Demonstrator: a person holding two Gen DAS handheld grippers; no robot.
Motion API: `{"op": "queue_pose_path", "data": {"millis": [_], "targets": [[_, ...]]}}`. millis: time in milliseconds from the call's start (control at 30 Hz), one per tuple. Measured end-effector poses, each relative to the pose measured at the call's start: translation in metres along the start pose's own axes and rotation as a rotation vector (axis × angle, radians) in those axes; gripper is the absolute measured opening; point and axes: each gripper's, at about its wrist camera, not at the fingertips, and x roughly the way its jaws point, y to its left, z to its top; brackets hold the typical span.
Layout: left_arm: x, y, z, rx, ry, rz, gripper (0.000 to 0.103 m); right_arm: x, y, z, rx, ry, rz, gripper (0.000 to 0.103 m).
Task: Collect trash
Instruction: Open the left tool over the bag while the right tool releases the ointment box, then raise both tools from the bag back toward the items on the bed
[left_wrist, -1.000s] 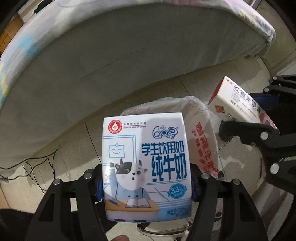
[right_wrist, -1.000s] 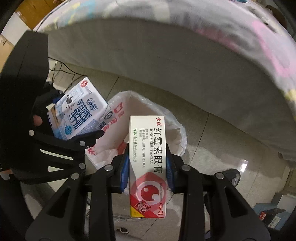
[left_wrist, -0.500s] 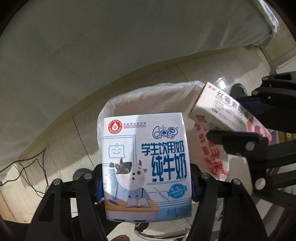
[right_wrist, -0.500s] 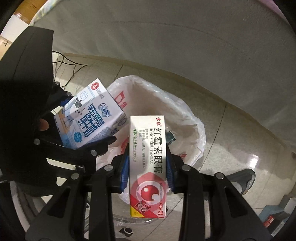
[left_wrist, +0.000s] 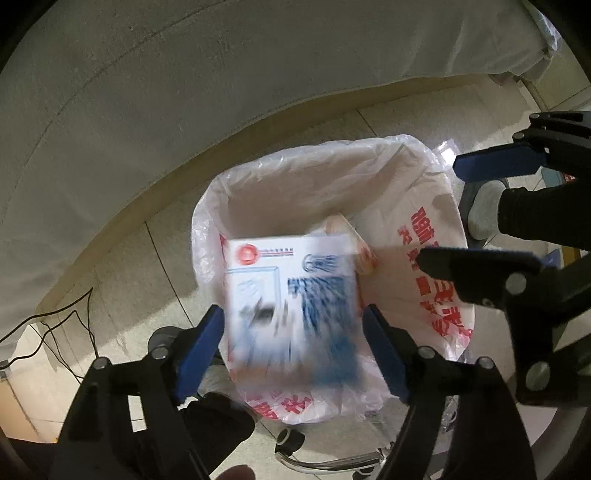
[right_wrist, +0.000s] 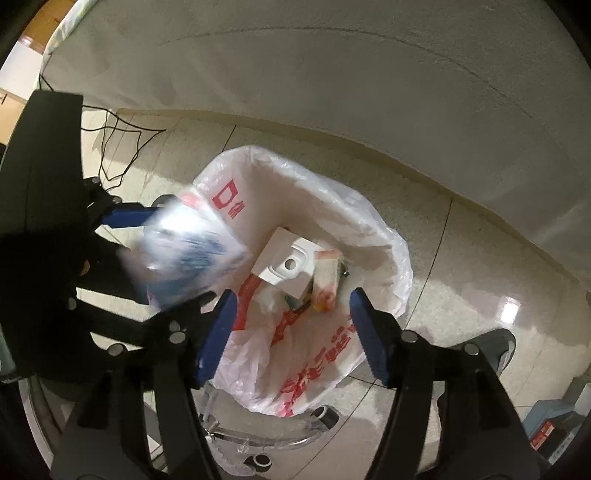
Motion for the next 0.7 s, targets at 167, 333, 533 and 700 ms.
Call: {"op": "queue_pose_path", "data": {"millis": [167, 333, 533, 700], "targets": [[0.000, 0.000, -0.002, -0.009, -0.002, 0.001, 0.091, -0.004, -0.005, -0.001, 0.017, -0.010, -0.002, 0.066], [0.002, 0.003, -0.004, -0.011, -0.008, 0.011, 0.091, -0.005, -0.001, -0.002, 0.016, -0.013, -0.001, 0.066], [0.000, 0.004, -0.004, -0.009, -0.025, 0.033, 0.095, -0.003, -0.002, -0.002, 0.019, -0.012, 0.009, 0.066], [-0.001, 0.012, -0.004, -0.035, -0.039, 0.057, 0.095, -0.011, -0.006, -0.004, 0.034, -0.028, 0.008, 0.069]]}}
